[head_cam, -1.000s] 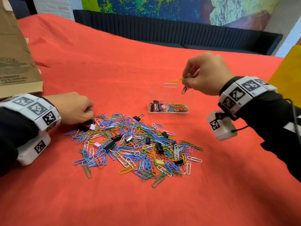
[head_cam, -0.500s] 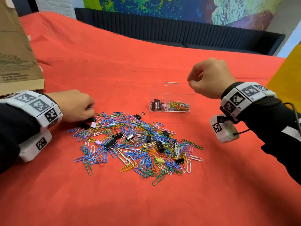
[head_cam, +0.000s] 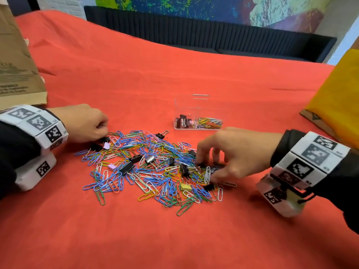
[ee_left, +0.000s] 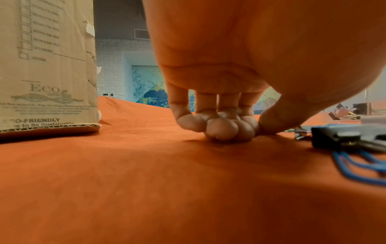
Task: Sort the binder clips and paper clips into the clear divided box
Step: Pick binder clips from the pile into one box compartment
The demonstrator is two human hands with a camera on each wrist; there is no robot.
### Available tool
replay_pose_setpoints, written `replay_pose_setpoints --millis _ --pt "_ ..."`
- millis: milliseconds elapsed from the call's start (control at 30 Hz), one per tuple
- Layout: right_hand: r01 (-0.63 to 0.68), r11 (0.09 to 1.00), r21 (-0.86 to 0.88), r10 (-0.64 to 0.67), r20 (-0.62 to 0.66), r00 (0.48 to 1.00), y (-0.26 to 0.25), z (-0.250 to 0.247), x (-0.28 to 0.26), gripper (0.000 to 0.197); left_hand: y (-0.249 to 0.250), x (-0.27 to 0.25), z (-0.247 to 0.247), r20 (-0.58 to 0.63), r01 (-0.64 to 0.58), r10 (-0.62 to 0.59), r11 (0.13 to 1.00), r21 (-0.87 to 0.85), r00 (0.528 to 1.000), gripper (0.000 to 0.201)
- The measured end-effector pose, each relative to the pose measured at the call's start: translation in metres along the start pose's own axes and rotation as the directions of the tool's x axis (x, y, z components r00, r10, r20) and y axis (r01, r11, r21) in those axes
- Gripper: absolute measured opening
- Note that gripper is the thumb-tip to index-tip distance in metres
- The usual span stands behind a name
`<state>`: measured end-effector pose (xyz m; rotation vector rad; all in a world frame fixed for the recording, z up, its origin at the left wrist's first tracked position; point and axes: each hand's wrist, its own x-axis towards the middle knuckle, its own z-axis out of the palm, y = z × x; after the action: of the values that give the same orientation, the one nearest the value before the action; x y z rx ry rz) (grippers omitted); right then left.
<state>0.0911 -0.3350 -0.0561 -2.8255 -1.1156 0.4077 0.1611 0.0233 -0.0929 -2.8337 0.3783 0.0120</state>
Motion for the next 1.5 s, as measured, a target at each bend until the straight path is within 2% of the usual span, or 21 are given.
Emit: replay_pose_setpoints --millis 200,367,633,800,1000,1100,1267,1333,1500 --pt "-0.009 1.0 -0.028 0.008 -0.041 0.999 0.001 0.006 0.008 0.028 0.001 0.0 -0.001 0.008 0.008 -0.008 1.0 -0.013 1.0 0.025" --pt "-0.039 0.999 0.021 0.04 -0.067 0.997 0.007 -0.006 0.004 0.022 -0.003 0.002 0.001 0.004 0.006 -0.006 1.0 -0.02 1.0 0.026" --pt "-0.101 0.991 0.089 0.114 -0.148 0.982 0.021 -0.017 0.001 0.031 -0.002 0.002 0.001 0.002 0.006 -0.006 1.0 -0.014 1.0 0.027" --pt "-0.097 0.983 0.153 0.115 -0.11 0.987 0.021 -0.021 -0.001 0.033 -0.002 0.002 0.001 0.004 0.004 -0.004 1.0 -0.006 1.0 0.027" --pt "-0.149 0.987 0.058 0.156 -0.154 0.976 0.028 -0.021 0.001 0.024 -0.002 0.003 0.002 -0.007 0.001 -0.001 1.0 0.014 1.0 0.028" --pt "-0.122 0.987 0.104 0.138 -0.168 0.976 0.03 -0.019 0.003 0.03 -0.003 0.003 0.003 -0.005 0.004 -0.004 1.0 0.007 1.0 0.028" --pt "-0.063 0.997 0.037 0.065 -0.069 0.996 0.027 -0.006 0.006 0.026 -0.003 0.002 0.002 -0.012 0.005 -0.005 1.0 -0.005 1.0 0.027" --pt "-0.059 0.998 0.007 0.059 -0.085 0.995 0.026 -0.002 0.008 0.02 -0.003 0.002 0.002 -0.016 0.002 -0.002 1.0 -0.006 1.0 0.027" --pt "-0.058 0.998 0.001 0.057 -0.106 0.993 0.023 0.001 0.011 0.021 -0.003 0.003 0.003 -0.015 0.009 -0.009 1.0 0.005 1.0 0.028"
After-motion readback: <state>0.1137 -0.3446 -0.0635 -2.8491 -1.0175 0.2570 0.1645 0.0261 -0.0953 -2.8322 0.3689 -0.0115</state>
